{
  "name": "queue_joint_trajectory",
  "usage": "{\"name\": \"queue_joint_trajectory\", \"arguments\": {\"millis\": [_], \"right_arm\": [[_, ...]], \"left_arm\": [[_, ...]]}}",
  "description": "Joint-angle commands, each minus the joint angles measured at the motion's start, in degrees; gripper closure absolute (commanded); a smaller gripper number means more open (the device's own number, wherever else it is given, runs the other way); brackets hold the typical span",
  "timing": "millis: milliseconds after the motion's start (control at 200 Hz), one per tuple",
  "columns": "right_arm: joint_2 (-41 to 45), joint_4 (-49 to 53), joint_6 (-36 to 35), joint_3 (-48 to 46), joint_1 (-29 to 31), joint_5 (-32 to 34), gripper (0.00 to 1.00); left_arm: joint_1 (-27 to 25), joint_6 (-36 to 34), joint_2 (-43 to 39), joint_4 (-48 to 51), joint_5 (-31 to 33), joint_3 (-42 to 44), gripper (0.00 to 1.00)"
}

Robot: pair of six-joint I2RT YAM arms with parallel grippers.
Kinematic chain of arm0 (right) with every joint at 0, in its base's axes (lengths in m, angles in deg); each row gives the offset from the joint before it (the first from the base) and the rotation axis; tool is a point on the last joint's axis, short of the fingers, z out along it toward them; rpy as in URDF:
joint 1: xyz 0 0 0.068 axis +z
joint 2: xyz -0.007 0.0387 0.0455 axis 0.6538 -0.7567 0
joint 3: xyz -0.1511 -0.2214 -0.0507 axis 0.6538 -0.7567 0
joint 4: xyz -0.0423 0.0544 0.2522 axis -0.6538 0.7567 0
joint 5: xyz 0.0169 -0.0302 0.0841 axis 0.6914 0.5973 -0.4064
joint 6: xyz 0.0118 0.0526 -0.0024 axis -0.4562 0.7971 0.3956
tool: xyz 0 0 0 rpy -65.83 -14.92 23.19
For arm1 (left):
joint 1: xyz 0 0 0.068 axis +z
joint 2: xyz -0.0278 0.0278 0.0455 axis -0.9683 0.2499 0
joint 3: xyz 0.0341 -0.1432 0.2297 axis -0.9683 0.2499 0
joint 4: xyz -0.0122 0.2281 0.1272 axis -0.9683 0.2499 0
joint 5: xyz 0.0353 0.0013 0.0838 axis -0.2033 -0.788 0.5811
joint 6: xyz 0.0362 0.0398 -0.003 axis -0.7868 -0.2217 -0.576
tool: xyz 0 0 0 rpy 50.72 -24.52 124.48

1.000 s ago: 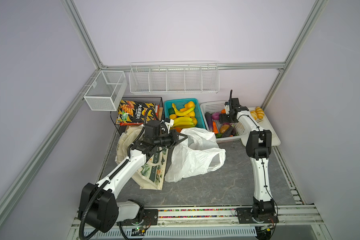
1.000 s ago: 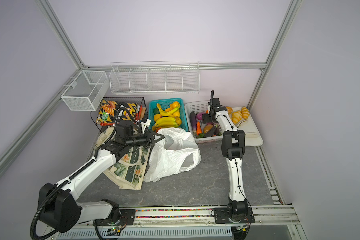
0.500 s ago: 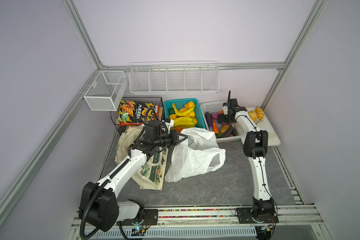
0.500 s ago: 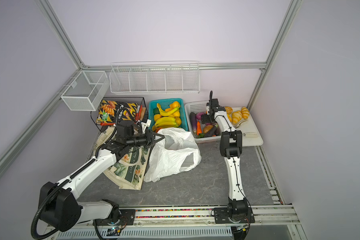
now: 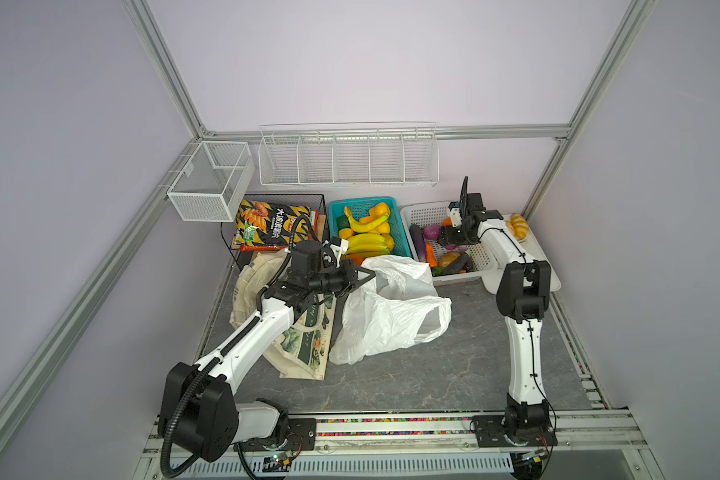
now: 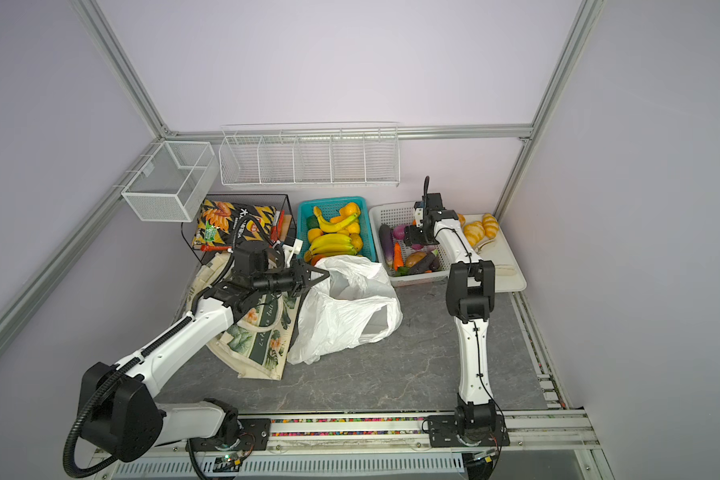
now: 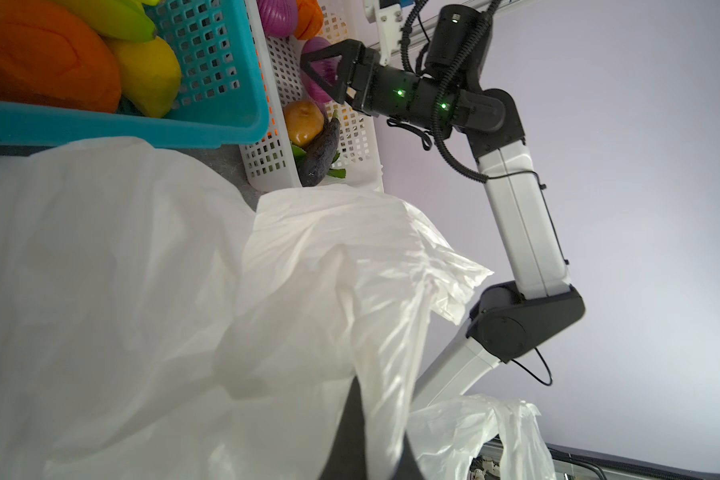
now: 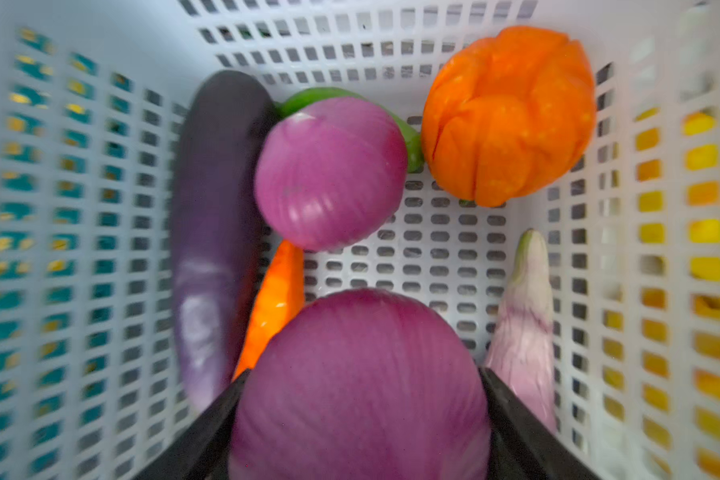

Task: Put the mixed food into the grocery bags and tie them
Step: 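Grasp the purple onion in the white basket with the right gripper, then carry the purple onion into the white bag and release it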

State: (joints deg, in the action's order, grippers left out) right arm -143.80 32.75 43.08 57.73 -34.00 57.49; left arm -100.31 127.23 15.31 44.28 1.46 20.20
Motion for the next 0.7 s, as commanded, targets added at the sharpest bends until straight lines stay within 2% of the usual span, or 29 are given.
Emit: {"name": "queue_joint_trajectory", "arguments": {"millis": [0,185,270,355,435,490,595,695], "right_arm": [[11.6,-6.4,2.6,-8.9,-0.3,-5.4,0.32],[34.5,-17.1,10.6,-36.6,0.2,-9.8,0.33],[45.7,-20.9,15.4,-50.5,1.5,-9.2,0.34],[57.0,-20.8,17.2,-61.5,4.4,-5.5,0.34],[65.5,-16.4,16.9,-68.0,8.1,-2.0,0.34],[70.3,-14.4,16.7,-72.2,9.7,-2.5,0.34],[76.2,-15.2,17.4,-78.4,12.5,-8.7,0.33],[75.4,-19.6,16.9,-79.8,14.5,-13.7,0.34]], "left_arm": [[-0.2,-0.2,0.4,-0.9,0.0,-1.9,1.0],[-0.2,-0.2,0.9,-1.4,-0.3,-1.5,1.0],[-0.2,0.1,0.8,-2.0,-0.5,-1.4,1.0],[-0.2,0.3,0.9,-2.4,-0.7,-1.4,1.0],[-0.3,0.3,1.0,-2.2,-1.1,-1.5,1.0],[-0.3,0.3,0.9,-2.1,-1.1,-1.4,1.0],[-0.4,-0.1,0.7,-1.6,-0.8,-1.3,1.0],[-0.7,-0.8,0.5,-1.5,-0.6,-1.3,1.0]]}}
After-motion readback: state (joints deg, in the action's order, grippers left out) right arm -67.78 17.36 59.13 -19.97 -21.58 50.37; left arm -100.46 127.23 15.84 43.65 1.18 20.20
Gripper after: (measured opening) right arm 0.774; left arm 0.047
